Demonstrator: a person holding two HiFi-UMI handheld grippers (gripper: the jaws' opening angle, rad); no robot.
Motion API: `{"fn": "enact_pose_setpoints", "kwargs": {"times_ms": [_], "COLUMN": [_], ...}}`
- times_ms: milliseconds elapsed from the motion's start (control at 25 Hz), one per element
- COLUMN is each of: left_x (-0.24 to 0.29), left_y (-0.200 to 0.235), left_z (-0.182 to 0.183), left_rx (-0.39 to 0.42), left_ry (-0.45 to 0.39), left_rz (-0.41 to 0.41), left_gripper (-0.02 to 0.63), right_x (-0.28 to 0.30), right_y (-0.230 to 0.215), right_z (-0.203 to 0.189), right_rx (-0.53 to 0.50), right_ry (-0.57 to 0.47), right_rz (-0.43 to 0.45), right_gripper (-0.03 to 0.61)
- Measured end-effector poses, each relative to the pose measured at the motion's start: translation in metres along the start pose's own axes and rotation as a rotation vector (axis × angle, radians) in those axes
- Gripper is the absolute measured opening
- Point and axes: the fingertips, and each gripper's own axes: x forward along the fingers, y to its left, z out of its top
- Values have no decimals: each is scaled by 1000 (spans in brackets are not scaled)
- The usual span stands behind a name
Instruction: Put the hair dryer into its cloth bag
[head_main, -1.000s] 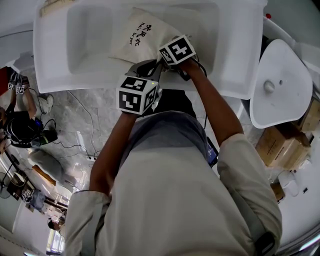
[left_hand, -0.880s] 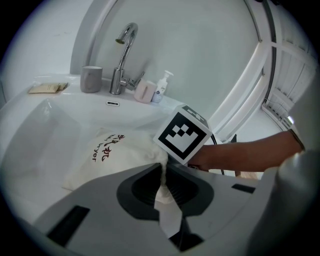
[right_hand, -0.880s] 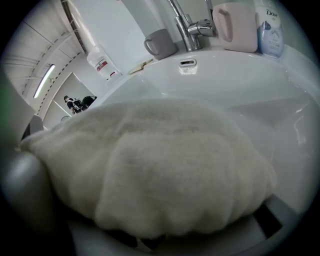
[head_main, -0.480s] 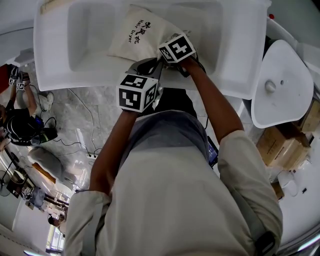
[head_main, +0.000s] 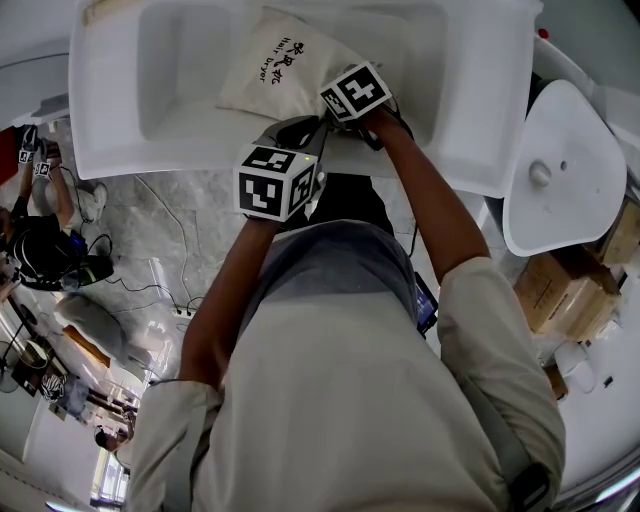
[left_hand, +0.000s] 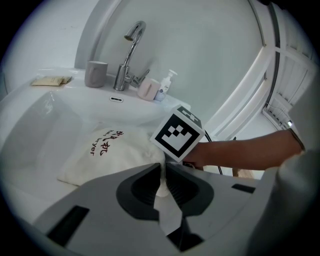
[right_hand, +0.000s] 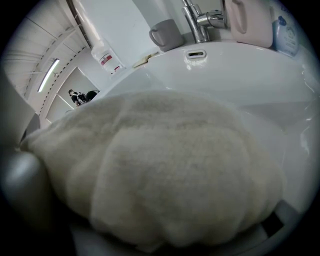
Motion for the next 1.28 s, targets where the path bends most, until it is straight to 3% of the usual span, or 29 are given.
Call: {"fn": "enact_pose_setpoints", "kwargs": {"times_ms": [1280], "left_x": [-10], "left_y": [-12], "left_z": [-9], "left_rx": [5], "left_ry": [-14], "left_rz": [-35], "left_gripper": [40], "right_x": [-30], "right_y": [-10], "right_z": [-18], "right_rx": [64], "right_ry": [-33], "right_rz": [-51], "right_gripper": [239]}}
